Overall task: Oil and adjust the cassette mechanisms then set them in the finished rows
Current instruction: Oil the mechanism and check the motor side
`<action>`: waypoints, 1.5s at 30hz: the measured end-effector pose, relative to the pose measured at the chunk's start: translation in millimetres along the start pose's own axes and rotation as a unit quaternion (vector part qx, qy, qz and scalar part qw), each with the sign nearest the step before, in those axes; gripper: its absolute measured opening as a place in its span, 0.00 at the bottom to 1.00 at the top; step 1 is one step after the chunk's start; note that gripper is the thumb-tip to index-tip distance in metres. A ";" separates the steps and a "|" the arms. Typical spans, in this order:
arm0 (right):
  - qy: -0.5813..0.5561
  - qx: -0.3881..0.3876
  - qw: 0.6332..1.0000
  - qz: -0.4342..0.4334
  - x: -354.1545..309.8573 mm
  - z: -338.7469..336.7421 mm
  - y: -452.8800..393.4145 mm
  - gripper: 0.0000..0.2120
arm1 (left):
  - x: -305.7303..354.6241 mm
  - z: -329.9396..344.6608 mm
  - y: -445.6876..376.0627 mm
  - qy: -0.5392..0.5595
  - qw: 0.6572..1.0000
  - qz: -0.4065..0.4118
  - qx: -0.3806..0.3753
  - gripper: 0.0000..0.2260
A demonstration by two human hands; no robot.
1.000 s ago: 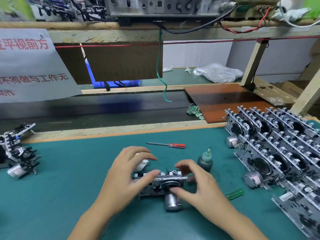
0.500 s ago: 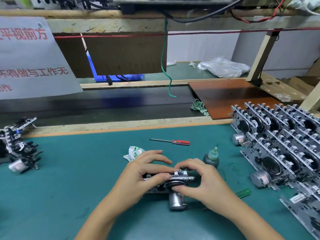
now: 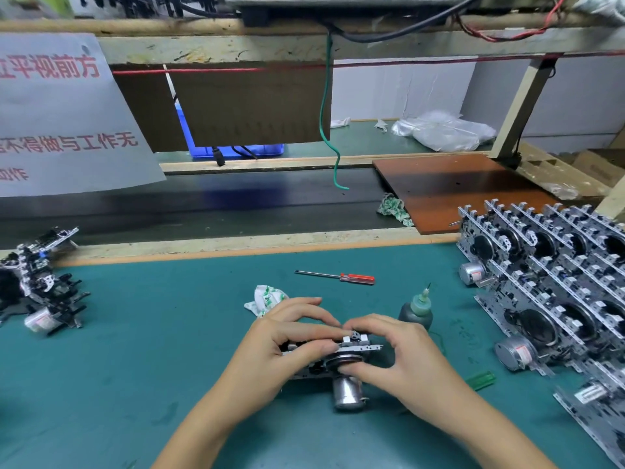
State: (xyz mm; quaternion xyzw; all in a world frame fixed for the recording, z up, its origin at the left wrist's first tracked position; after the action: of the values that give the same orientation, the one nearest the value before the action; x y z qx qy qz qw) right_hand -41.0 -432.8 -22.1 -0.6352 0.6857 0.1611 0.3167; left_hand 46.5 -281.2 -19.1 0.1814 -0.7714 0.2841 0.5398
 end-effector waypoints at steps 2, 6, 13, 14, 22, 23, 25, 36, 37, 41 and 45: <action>0.000 -0.002 1.000 -0.003 -0.4 -0.3 0.5 0.13 | 0.1 0.5 0.0 0.000 1.000 -0.006 0.005 0.11; 0.027 -0.004 1.000 0.002 -0.3 -2.7 -4.4 0.14 | 1.0 -0.4 -3.4 0.005 1.000 -0.005 0.001 0.11; 0.021 -0.010 1.000 -0.011 0.5 0.2 -0.1 0.13 | 1.4 -1.6 -2.6 0.010 1.000 -0.005 -0.014 0.08; 0.021 -0.005 1.000 -0.012 0.4 -0.6 0.1 0.13 | 1.6 -1.0 -2.5 0.009 1.000 -0.006 -0.011 0.08; 0.088 -0.013 0.996 0.001 -7.1 -3.7 -1.5 0.16 | 0.6 -1.9 -3.7 0.024 0.999 -0.015 -0.024 0.10; 0.101 0.011 0.995 0.014 -5.9 -1.7 3.1 0.19 | 1.0 -2.2 -3.7 0.025 0.999 -0.013 -0.019 0.10; 0.121 0.070 0.989 0.052 -0.9 0.2 15.9 0.25 | 1.8 -1.3 -3.0 0.031 0.999 -0.006 -0.011 0.10; 0.315 0.132 0.940 -0.002 6.1 9.1 39.0 0.18 | 3.2 0.3 0.5 0.042 0.998 0.025 0.041 0.10; 0.313 0.122 0.942 -0.004 6.0 8.7 38.6 0.19 | 3.3 0.1 0.7 0.044 0.998 0.023 0.042 0.10; 0.307 0.068 0.949 0.017 8.8 4.4 35.3 0.18 | 2.9 0.7 1.2 0.040 0.998 0.013 0.049 0.10; 0.090 0.032 0.993 0.063 9.7 5.8 23.0 0.20 | 3.3 0.4 1.6 0.046 0.998 0.005 0.049 0.09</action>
State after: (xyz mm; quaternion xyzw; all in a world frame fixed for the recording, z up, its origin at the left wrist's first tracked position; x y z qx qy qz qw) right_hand -62.0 -433.5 -36.8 -0.5924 0.7547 0.1010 0.2633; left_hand 44.1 -280.1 -16.5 0.1901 -0.7322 0.3323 0.5633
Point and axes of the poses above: each hand's wrist, its own y-axis away from the middle knuckle, its own z-axis out of the palm, x = y × z, the point moved 3 cm from there along -y, towards the middle knuckle, and after that the axes turned 11 degrees about y, right-handed, at the moved point
